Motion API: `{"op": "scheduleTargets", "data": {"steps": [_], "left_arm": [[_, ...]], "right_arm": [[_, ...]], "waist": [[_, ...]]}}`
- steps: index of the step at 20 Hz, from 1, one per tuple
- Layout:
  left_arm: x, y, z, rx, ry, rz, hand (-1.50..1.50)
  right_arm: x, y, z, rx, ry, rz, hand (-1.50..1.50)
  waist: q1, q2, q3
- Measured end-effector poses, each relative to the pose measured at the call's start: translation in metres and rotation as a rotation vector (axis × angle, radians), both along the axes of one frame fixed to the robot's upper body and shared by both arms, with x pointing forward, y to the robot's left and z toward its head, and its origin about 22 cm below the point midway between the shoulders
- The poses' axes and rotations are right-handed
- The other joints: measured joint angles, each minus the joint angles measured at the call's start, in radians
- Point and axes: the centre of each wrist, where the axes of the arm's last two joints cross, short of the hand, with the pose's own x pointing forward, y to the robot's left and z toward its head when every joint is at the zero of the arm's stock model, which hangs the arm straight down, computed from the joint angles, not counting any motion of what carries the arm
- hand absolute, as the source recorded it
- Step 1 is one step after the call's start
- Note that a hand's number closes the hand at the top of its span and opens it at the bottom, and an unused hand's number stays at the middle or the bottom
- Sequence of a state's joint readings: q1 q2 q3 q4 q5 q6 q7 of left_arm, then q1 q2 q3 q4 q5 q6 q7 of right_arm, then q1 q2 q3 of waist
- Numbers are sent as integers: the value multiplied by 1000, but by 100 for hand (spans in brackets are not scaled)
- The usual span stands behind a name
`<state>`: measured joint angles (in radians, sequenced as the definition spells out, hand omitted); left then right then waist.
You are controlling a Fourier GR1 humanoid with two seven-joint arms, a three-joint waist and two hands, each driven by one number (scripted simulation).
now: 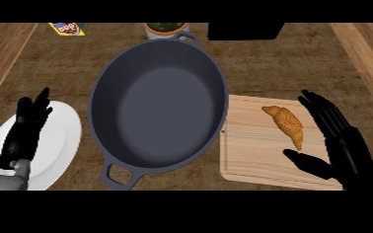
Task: Pick the croissant from the cutting board and place it in the pot
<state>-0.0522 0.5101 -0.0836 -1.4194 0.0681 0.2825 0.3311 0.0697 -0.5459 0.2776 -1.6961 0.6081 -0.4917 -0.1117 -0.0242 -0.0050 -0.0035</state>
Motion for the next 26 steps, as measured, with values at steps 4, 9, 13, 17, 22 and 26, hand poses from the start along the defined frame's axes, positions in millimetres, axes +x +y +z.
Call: {"op": "scheduleTargets", "data": {"steps": [4, 9, 13, 17, 22, 26], "left_arm": [[4, -1, 2, -1, 3, 1, 0], [6, -1, 8, 7, 0, -5, 0], [5, -4, 7, 0, -2, -19, 0], [4, -1, 5, -4, 1, -19, 0], [5, -6, 9, -4, 3, -24, 0], [10, -6, 5, -6, 1, -22, 0]], "right_arm": [[-8, 0, 23, -153, 124, -74, -150], [-18, 18, 42, -309, 340, -147, -150], [-22, 43, 57, -372, 499, -173, -150], [-24, 61, 68, -403, 569, -218, -150], [-11, 60, 59, -408, 615, -270, -150], [2, 54, 50, -410, 640, -291, -150]], "waist": [[2, -1, -2], [14, 1, -2], [25, 3, 0], [25, 3, 2], [25, 4, 3], [25, 5, 3]]}}
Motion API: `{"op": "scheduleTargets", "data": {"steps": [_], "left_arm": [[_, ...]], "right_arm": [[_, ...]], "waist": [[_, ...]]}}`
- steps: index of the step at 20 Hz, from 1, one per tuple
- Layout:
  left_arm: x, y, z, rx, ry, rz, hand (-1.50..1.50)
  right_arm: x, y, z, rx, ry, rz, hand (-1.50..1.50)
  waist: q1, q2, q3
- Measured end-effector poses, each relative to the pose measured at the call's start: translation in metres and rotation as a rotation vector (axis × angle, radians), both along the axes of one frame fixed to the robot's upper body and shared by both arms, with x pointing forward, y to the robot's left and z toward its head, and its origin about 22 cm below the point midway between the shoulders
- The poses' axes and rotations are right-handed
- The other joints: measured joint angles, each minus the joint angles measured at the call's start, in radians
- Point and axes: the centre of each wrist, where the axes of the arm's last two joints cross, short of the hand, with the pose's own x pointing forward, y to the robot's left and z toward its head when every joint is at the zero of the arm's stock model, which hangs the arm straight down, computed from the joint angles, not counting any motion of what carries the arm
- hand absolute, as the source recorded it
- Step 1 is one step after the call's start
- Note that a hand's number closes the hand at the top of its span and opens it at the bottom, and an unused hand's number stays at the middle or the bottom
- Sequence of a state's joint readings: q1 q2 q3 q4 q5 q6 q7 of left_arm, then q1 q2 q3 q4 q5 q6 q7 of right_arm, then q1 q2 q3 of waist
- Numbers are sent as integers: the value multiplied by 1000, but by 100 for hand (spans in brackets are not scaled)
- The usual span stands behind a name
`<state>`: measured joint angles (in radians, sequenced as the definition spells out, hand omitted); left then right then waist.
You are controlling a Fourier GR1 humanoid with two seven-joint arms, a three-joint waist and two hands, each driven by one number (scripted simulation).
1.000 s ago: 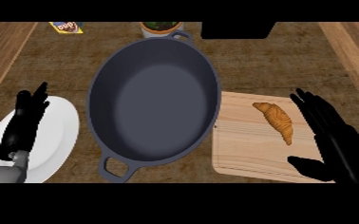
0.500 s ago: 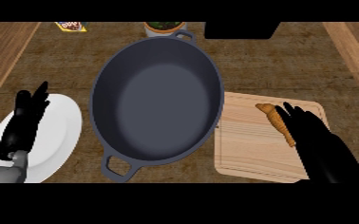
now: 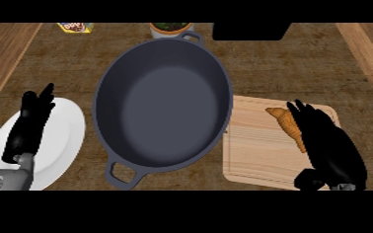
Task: Pick the croissant from the cutting board and place it in the pot
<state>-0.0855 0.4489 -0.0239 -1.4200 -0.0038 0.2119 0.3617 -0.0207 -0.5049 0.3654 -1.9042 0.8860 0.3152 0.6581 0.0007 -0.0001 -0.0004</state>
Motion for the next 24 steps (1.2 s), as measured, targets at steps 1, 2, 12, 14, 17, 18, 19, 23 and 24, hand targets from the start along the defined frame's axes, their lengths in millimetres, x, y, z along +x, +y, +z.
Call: {"op": "scheduleTargets", "data": {"steps": [1, 2, 12, 14, 17, 18, 19, 23, 24], "left_arm": [[4, -1, 2, -1, 2, -1, 0], [-1, -2, 0, -3, 2, -3, 0], [-5, -4, 2, 1, 6, -4, 0], [-6, -7, 3, 5, 4, -5, 0], [-6, -5, -2, 3, 5, -1, 0], [-5, -2, 2, 3, 4, 0, 0], [-3, -1, 4, 1, 4, 1, 0], [-1, 4, 1, -6, 6, 1, 0], [-3, 5, -1, -6, 4, 2, 0]], "right_arm": [[4, 1, 0, -2, 5, -4, -150], [8, -1, -4, -5, 9, -9, -150], [28, -13, -38, -17, 10, -6, -150], [30, -8, -40, -23, 3, -7, -150], [39, -10, -49, -42, 1, -20, -150], [43, -5, -50, -45, 9, -28, -150], [45, -4, -54, -51, 16, -35, -150], [52, -12, -64, -56, 46, -52, -150], [53, -13, -65, -56, 54, -55, -150]], "waist": [[0, 0, 0], [1, 0, 0], [1, 0, 1], [1, 0, 0], [2, 0, 0], [2, 0, 0], [2, 0, 0], [1, 0, 0], [1, 0, 1]]}}
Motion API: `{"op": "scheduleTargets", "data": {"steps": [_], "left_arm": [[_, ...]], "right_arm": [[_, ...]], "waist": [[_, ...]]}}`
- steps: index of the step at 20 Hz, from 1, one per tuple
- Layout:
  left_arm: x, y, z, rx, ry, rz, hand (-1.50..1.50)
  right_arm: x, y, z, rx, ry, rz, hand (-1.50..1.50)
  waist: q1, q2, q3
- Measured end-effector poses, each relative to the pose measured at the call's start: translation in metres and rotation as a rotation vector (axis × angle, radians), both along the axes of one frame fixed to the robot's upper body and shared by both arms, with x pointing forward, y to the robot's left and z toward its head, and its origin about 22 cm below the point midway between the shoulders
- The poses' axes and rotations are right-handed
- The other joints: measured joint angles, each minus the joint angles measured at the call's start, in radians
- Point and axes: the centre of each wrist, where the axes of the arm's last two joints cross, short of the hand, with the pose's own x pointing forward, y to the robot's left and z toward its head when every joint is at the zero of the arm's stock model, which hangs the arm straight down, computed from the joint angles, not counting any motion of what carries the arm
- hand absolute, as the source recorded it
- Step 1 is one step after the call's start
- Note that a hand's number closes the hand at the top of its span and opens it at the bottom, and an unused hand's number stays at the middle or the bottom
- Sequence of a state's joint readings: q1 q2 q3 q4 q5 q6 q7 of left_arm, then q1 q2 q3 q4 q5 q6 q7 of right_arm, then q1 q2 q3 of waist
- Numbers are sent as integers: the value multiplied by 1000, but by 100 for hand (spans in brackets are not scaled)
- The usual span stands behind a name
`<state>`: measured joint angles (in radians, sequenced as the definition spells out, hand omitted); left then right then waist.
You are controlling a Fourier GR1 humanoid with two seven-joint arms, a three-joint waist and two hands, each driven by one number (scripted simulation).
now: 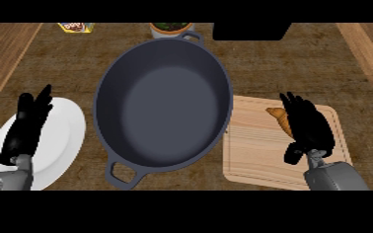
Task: Pick the croissant from the cutting board and place it in the pot
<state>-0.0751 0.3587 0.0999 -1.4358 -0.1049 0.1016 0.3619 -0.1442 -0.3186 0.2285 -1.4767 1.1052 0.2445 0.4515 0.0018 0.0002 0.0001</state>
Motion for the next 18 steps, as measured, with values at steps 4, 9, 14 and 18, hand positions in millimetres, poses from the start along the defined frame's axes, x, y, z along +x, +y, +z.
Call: {"op": "scheduleTargets", "data": {"steps": [4, 9, 14, 18], "left_arm": [[5, -3, 1, 7, 0, -4, 0], [2, -9, 4, 6, -3, -3, 0], [3, -4, 4, 3, -1, -4, 0], [8, -9, 5, 6, -2, -8, 0]], "right_arm": [[7, -4, -9, 1, 16, -5, -150], [9, -8, -23, 26, 26, -15, -150], [18, -9, -28, 38, 33, -18, -150], [25, -19, -31, 47, 40, -20, 150]], "waist": [[0, 0, 0], [1, -1, -1], [0, -2, -3], [0, -3, -3]]}}
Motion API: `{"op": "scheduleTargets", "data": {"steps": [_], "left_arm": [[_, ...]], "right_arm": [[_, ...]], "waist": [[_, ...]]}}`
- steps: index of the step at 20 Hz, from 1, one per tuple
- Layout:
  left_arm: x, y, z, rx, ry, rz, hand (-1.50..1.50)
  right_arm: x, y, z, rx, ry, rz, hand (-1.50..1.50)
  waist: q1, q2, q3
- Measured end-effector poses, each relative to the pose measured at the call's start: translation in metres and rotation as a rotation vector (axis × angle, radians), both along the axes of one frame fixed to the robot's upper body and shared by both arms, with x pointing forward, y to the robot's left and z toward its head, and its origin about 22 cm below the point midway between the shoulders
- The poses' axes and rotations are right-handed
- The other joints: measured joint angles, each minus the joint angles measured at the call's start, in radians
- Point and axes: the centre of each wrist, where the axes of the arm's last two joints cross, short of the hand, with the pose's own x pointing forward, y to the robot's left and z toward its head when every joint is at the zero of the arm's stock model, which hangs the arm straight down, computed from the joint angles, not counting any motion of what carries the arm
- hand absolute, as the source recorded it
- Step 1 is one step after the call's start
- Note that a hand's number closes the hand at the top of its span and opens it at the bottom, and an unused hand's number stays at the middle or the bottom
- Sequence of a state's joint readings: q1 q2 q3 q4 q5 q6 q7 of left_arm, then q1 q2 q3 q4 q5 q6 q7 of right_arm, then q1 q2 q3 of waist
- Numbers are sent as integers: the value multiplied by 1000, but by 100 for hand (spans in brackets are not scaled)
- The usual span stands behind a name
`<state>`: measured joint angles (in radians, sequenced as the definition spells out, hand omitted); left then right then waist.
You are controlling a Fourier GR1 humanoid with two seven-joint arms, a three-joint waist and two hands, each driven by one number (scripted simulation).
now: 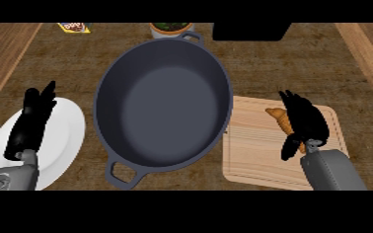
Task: Pick the croissant from the cutting board and place it in the pot
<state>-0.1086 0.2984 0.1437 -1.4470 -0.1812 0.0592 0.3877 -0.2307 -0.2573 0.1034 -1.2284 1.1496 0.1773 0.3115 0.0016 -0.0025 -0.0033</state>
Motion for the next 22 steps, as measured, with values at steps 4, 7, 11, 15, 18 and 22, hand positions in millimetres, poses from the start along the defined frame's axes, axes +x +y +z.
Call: {"op": "scheduleTargets", "data": {"steps": [4, 7, 11, 15, 18, 22], "left_arm": [[-1, 1, -2, -1, 0, 1, 0], [1, 2, -3, 4, -4, 3, 0], [0, 3, -4, 0, 1, 5, 0], [-1, 3, 0, 5, 4, 5, 0], [0, -1, 5, 4, 0, 5, 0], [-4, 4, -1, -2, 0, 8, 0]], "right_arm": [[2, -2, -3, 18, -5, 24, 150], [4, 0, -5, -6, -45, 67, 150], [2, -2, -7, -56, -103, 112, 150], [-3, -1, -1, -85, -162, 137, 150], [-7, 5, 5, -108, -220, 140, 150], [-24, 3, 15, -124, -268, 96, 150]], "waist": [[-1, -2, -2], [0, -3, -4], [-1, -4, -5], [-2, -4, -4], [-3, -3, -2], [-6, -1, 0]]}}
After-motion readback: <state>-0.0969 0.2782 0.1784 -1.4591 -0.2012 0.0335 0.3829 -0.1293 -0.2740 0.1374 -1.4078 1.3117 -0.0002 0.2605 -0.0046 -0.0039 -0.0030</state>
